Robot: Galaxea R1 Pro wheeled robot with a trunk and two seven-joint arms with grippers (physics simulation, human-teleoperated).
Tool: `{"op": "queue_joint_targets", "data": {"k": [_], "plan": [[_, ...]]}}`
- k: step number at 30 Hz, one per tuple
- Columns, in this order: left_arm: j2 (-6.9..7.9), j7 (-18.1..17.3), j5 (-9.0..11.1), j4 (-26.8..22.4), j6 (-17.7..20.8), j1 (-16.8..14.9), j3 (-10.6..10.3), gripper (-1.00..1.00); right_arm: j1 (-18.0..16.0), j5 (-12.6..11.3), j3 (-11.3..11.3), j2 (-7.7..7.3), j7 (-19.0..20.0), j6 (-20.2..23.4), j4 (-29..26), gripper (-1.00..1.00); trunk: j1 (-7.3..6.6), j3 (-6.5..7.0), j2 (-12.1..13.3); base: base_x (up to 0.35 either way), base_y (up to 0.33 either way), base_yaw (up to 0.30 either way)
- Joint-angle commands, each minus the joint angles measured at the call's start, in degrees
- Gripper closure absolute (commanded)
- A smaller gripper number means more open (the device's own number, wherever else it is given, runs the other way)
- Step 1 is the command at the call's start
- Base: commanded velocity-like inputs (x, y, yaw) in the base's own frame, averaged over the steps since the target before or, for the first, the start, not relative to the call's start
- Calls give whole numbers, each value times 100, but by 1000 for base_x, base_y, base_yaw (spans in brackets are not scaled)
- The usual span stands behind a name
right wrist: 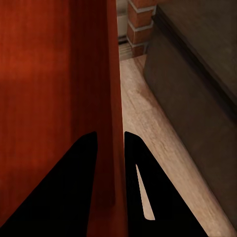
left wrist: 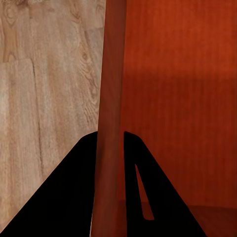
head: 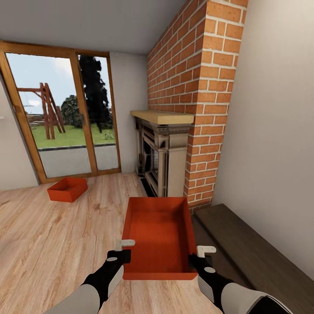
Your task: Move the two storage containers from the living room to the garage. In the garage, place one container on the floor and stack the other container on top of it (either order is fine).
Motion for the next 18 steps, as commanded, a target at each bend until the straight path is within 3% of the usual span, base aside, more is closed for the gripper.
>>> {"op": "queue_joint_targets", "data": {"k": [1, 18], "plan": [[-15, -14, 158, -21, 35, -6, 125, 100, -3, -83, 66, 2, 23, -26, 8, 100, 0, -7, -4, 0, 0, 0], [-15, -14, 158, -21, 35, -6, 133, 100, -3, -83, 62, 2, 16, -35, 8, 100, 0, -7, -4, 0, 0, 1]]}}
